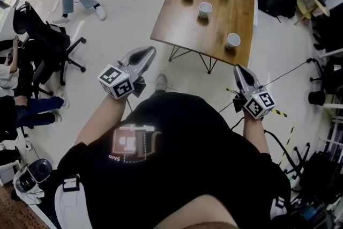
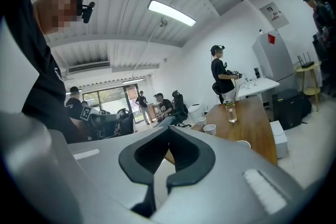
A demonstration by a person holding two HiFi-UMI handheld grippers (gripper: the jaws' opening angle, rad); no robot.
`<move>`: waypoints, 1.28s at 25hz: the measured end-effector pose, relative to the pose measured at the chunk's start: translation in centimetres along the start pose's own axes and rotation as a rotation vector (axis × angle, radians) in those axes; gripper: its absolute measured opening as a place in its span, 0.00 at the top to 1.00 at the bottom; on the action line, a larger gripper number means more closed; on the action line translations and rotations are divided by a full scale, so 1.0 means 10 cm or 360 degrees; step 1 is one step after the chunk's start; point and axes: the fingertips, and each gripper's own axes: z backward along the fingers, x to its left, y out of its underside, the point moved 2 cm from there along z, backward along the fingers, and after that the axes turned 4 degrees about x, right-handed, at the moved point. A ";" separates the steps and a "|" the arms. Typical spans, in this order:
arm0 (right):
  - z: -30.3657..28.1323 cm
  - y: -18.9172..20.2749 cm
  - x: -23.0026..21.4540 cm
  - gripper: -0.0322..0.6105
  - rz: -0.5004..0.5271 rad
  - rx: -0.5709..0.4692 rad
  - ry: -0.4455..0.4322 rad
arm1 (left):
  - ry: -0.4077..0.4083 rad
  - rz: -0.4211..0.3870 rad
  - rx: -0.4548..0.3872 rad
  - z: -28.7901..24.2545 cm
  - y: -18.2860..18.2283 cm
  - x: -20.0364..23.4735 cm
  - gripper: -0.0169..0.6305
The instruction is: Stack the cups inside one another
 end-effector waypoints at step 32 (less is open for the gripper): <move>-0.88 -0.59 -1.90 0.89 -0.0106 0.0094 0.0162 | 0.0508 -0.1098 0.0938 -3.14 0.28 1.21 0.82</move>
